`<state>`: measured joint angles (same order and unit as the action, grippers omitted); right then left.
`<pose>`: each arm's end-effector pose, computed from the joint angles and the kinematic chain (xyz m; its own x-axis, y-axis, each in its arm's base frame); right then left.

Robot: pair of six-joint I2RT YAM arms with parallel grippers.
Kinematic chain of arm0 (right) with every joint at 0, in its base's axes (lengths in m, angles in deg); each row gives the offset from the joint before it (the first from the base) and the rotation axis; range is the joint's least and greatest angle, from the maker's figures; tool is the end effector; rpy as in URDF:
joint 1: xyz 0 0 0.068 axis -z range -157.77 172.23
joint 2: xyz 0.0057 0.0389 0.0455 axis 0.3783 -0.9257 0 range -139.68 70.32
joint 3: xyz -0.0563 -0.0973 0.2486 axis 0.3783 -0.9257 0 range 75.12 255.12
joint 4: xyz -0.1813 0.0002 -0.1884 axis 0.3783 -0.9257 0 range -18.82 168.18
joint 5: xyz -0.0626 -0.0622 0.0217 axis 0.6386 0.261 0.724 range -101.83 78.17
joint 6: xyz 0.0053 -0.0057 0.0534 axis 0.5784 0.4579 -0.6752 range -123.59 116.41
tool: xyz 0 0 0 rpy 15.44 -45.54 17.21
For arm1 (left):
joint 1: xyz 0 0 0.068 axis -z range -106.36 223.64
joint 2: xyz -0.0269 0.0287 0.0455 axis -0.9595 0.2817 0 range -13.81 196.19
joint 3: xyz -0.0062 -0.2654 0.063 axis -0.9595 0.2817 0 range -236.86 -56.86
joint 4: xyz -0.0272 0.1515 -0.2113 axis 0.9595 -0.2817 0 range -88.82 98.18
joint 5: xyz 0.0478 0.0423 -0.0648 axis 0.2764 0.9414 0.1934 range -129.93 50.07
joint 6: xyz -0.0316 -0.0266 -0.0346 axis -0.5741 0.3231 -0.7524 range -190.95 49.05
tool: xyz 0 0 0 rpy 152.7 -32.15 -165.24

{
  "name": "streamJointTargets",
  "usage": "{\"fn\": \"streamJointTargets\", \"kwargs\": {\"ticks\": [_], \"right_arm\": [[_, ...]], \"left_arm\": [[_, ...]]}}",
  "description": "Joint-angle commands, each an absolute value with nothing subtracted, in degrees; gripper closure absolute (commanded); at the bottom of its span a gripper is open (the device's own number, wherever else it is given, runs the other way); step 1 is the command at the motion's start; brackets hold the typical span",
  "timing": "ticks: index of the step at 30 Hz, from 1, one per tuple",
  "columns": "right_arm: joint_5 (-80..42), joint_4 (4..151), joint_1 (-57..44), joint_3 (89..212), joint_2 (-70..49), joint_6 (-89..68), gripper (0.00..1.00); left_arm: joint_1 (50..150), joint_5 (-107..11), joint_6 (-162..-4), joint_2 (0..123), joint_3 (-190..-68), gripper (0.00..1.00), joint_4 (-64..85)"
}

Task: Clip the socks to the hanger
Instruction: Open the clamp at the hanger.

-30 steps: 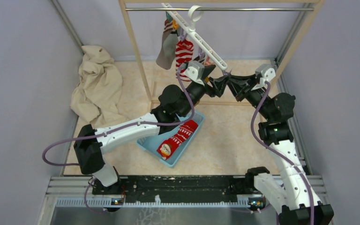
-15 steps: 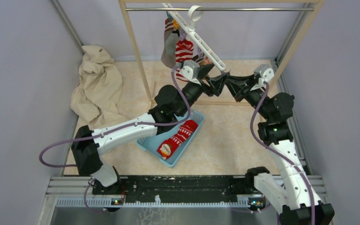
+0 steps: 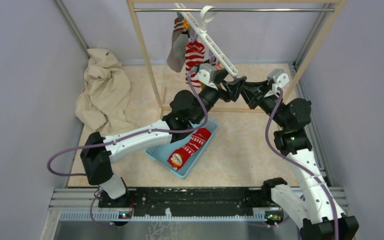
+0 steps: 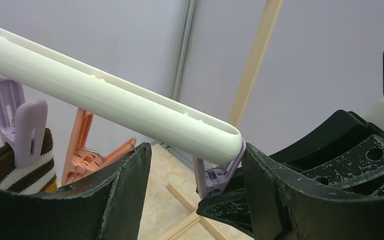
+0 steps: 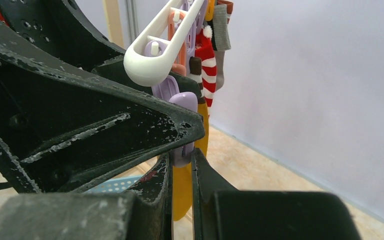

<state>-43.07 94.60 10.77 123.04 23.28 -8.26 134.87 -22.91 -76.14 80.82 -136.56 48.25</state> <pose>0.1765 0.0546 0.4015 0.2372 0.1192 -0.9641 -0.6767 0.7323 -0.0760 0.1973 -0.3380 0.4175 0.1393 -0.4335 -0.8903 0.7263 0.6559 -0.2057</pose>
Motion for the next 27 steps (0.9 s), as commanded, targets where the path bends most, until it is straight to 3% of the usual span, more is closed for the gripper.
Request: {"fn": "streamJointTargets", "kwargs": {"ticks": [1,7,17,22,27], "right_arm": [[-43.0,93.7,9.2,126.4,23.4,-5.9,1.00],[-42.7,93.5,9.0,126.3,23.1,-5.8,1.00],[-42.8,94.1,9.0,126.2,22.8,-6.3,1.00],[-42.1,94.1,9.0,126.3,22.8,-6.6,1.00],[-37.0,93.2,9.0,126.0,23.5,-7.4,0.67]], "left_arm": [[134.5,-19.8,-77.3,81.6,-138.5,0.30,50.5],[134.6,-15.0,-77.5,80.4,-136.9,0.40,52.7],[134.6,-17.1,-77.8,78.7,-135.8,0.97,52.3],[134.6,-18.6,-78.1,78.6,-135.9,1.00,51.9],[134.6,-19.9,-78.5,77.8,-135.2,1.00,51.5]]}}
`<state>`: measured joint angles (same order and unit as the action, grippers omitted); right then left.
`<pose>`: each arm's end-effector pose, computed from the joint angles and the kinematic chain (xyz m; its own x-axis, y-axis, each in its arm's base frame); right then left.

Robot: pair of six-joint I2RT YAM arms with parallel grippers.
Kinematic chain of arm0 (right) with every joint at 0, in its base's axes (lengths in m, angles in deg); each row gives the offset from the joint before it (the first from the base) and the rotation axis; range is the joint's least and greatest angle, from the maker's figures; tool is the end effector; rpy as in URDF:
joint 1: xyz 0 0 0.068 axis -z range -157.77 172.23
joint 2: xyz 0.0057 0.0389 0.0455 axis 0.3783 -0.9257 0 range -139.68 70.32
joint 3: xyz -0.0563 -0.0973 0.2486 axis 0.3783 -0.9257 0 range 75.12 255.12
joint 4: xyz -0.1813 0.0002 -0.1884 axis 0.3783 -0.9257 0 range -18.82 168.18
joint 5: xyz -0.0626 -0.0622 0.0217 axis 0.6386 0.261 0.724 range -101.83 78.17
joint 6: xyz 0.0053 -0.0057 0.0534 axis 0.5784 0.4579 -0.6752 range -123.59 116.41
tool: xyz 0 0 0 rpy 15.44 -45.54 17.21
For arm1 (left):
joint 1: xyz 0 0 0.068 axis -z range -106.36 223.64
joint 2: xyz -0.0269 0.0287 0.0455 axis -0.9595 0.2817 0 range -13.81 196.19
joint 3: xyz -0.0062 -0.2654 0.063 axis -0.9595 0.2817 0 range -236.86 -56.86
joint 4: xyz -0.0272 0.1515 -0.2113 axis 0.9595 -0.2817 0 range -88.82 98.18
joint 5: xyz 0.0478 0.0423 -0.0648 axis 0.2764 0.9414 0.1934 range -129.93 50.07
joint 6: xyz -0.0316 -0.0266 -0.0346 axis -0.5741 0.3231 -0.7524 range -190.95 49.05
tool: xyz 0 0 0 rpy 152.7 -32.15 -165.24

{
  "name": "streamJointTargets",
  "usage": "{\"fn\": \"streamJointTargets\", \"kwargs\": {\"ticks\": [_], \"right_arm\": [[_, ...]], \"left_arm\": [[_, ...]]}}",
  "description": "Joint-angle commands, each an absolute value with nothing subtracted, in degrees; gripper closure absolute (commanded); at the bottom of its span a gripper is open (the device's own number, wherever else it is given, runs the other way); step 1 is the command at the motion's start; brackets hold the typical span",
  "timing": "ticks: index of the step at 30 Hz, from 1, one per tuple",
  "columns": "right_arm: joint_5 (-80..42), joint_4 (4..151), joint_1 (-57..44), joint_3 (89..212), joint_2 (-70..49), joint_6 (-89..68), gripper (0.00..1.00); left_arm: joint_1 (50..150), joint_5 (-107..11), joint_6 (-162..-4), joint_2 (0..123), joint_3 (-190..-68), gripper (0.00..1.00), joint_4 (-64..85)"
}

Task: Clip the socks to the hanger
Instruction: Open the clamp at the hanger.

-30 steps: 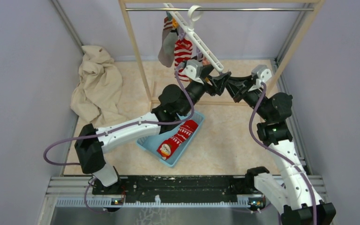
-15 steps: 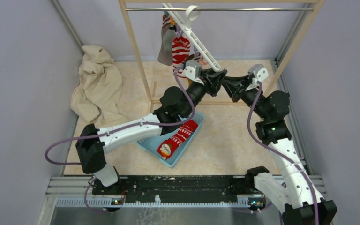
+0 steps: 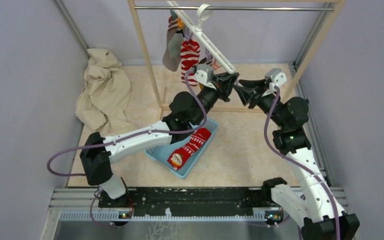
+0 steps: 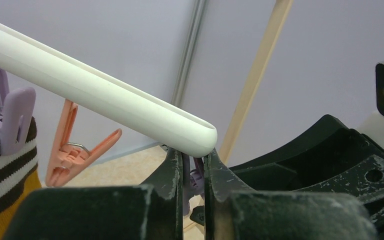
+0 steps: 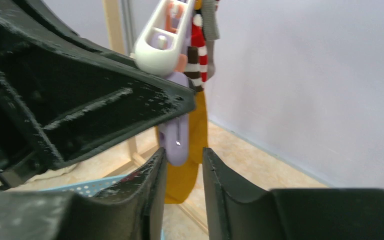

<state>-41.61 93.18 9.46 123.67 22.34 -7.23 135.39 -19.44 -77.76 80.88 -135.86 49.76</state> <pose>0.1801 0.0589 0.4002 0.2195 0.1063 -0.9698 -0.6737 0.7355 -0.0719 0.1955 -0.3378 0.4151 0.1250 -0.4674 -0.8752 0.6959 0.6700 -0.2585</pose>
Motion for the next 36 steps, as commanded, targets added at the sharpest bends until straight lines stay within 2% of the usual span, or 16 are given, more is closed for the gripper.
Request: {"fn": "streamJointTargets", "kwargs": {"ticks": [1,3,6,13,16,22,27,36], "right_arm": [[-35.3,92.6,9.0,126.0,23.7,-7.2,0.63],[-32.8,91.9,9.0,125.7,24.6,-7.3,0.54],[-30.9,91.0,9.0,125.3,25.6,-8.3,0.46],[-20.1,84.6,9.5,124.7,24.4,-11.8,0.44],[-23.7,84.7,10.0,123.8,22.2,-15.2,0.44],[-34.2,99.5,10.0,116.1,23.0,-22.5,0.44],[-37.1,98.6,10.5,116.5,21.7,-22.7,0.44],[-48.1,111.6,16.0,111.7,18.2,-34.4,0.44]], "left_arm": [[134.6,-20.0,-78.6,77.6,-135.0,1.00,51.5],[134.6,-19.9,-78.6,77.1,-134.4,1.00,51.6],[134.5,-20.0,-78.5,76.4,-133.7,1.00,51.6],[134.2,-21.0,-78.6,74.4,-130.2,1.00,52.6],[133.9,-25.2,-79.8,73.1,-128.9,1.00,52.0],[133.5,-37.8,-82.1,71.8,-128.0,1.00,49.9],[133.4,-49.0,-82.4,72.5,-128.3,1.00,50.1],[133.3,-50.8,-82.3,72.9,-128.3,1.00,50.1]]}}
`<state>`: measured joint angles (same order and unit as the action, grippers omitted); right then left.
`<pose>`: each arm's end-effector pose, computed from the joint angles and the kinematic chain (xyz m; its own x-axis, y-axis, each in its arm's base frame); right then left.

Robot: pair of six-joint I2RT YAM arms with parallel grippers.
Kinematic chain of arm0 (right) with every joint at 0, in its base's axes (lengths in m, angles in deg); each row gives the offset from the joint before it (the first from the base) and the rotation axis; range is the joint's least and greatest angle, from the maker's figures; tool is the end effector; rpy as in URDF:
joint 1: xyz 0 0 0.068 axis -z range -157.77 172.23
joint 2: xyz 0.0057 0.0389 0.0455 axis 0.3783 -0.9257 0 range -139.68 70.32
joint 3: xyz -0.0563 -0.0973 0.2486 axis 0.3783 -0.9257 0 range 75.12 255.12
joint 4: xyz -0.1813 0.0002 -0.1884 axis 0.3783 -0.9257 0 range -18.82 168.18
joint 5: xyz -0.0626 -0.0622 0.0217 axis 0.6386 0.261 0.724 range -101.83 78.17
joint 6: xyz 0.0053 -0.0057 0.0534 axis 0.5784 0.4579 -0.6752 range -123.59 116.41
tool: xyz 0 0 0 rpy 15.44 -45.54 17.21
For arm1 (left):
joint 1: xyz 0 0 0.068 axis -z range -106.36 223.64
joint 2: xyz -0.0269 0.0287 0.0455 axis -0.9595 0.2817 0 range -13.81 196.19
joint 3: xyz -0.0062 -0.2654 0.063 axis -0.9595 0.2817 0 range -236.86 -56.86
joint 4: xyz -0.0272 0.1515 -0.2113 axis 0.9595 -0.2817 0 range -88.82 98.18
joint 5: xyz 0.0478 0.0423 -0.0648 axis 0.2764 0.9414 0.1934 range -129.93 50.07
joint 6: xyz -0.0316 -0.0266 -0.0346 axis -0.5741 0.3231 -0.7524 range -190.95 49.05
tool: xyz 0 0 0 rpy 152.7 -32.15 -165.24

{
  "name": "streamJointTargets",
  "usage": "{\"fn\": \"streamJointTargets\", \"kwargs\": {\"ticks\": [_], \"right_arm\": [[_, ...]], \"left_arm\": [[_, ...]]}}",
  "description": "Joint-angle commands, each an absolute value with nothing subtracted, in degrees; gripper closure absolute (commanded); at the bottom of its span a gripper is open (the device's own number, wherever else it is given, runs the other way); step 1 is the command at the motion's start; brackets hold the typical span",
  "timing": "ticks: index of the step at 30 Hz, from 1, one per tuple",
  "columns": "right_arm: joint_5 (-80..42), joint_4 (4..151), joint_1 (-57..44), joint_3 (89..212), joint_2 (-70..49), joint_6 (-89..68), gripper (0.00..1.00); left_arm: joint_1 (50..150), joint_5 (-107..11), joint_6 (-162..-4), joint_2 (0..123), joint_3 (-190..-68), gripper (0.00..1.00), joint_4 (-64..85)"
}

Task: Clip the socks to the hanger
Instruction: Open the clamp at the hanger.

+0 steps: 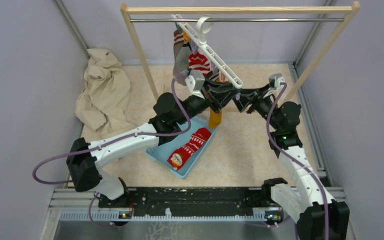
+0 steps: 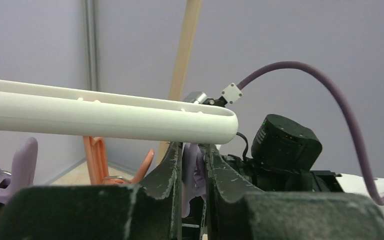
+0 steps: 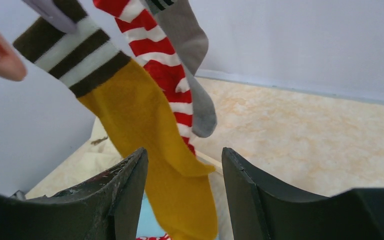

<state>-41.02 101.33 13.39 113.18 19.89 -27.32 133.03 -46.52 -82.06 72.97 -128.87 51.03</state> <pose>0.2020 0.0490 0.3427 -0.0752 0.3439 -0.9360 -0.6306 0.7107 0.3118 0.1765 -0.3066 0.4242 0.0604 -0.4782 -0.8762 0.9357 0.3327 -0.1170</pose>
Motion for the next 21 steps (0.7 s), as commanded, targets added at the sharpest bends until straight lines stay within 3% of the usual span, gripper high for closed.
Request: {"fn": "streamJointTargets", "kwargs": {"ticks": [1,8,21], "right_arm": [[-49.2,113.3,16.6,111.2,17.6,-36.0,0.44],[-54.2,124.4,17.7,109.0,13.1,-43.6,0.44],[-56.9,123.3,17.3,109.4,12.1,-42.5,0.45]], "left_arm": [[133.2,-51.0,-82.1,73.0,-128.5,1.00,50.0],[132.0,-50.6,-81.9,74.1,-130.7,1.00,47.8],[123.6,-54.0,-86.6,76.0,-132.7,1.00,45.5]]}}
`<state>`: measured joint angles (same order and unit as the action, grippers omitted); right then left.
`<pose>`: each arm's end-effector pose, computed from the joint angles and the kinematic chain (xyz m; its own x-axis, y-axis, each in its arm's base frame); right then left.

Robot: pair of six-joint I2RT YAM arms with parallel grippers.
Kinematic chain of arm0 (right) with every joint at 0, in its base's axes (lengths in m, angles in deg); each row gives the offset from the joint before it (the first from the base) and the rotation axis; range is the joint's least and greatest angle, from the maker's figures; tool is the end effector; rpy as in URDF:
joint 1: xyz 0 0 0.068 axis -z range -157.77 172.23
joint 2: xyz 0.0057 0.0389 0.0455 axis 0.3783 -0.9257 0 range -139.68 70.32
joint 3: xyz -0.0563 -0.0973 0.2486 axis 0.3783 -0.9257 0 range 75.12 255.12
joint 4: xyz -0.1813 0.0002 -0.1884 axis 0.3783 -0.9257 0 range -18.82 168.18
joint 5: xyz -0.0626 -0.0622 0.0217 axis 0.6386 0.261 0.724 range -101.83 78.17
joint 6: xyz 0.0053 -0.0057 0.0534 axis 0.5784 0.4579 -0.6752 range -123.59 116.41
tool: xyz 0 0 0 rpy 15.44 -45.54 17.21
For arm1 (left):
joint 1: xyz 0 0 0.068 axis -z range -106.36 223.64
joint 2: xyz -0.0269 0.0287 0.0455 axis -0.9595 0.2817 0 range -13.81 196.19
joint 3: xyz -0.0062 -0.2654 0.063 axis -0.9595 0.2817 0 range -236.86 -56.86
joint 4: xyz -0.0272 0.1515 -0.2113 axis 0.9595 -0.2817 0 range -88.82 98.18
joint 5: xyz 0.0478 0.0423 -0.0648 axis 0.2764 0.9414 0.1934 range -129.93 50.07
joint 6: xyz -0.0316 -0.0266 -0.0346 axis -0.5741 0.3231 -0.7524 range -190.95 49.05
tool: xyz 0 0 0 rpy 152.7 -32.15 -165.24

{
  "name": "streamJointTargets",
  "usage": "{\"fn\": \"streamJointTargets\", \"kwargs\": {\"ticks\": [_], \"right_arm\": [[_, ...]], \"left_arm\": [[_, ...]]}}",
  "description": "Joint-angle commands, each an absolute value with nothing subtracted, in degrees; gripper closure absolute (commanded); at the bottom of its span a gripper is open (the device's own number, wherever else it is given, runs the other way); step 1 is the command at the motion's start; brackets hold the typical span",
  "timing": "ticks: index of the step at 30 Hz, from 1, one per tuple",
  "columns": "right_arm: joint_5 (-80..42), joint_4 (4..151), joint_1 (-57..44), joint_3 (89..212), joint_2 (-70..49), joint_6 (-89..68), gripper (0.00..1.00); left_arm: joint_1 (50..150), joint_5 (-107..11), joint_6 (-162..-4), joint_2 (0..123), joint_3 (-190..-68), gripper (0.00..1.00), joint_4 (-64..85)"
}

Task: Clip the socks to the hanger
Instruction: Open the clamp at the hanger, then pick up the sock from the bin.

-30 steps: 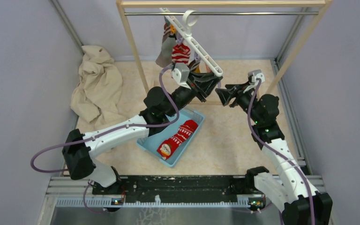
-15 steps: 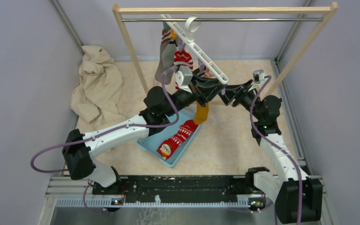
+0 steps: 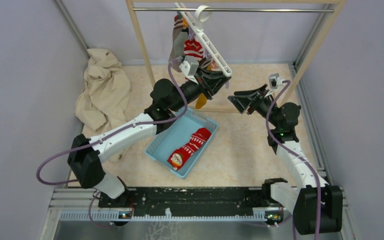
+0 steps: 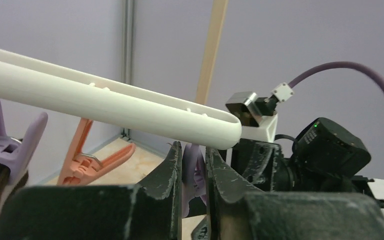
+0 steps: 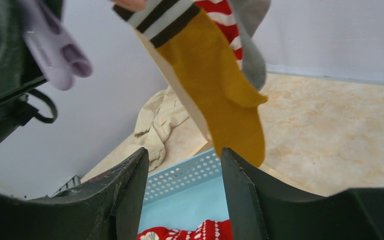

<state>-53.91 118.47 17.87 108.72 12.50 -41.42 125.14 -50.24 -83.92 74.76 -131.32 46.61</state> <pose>0.2214 0.0408 0.3189 -0.2103 0.4406 -0.8727 -0.7210 0.5329 0.4428 0.2221 -0.2896 0.4208 0.0542 -0.4229 -0.9046 0.9068 0.4000 -0.1327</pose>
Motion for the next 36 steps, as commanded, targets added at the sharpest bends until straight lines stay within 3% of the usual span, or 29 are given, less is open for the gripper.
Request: {"fn": "streamJointTargets", "kwargs": {"ticks": [1,7,13,18,36], "right_arm": [[-56.9,123.1,16.8,109.1,11.9,-42.3,0.45],[-46.5,110.6,5.7,110.9,10.9,-30.7,0.45],[-44.8,125.4,2.0,102.0,8.7,-36.9,0.46],[-42.6,122.4,-1.0,100.0,8.0,-31.0,0.46],[-13.9,102.5,-30.0,114.1,-12.3,0.6,0.44]], "left_arm": [[123.2,-54.1,-86.5,76.0,-132.7,1.00,45.5],[122.0,-55.6,-87.9,76.6,-132.6,1.00,46.1],[121.8,-55.1,-88.5,76.2,-132.4,1.00,45.9],[121.5,-55.7,-89.7,76.1,-132.6,1.00,46.1],[121.5,-53.1,-88.7,73.0,-132.6,1.00,44.9]]}}
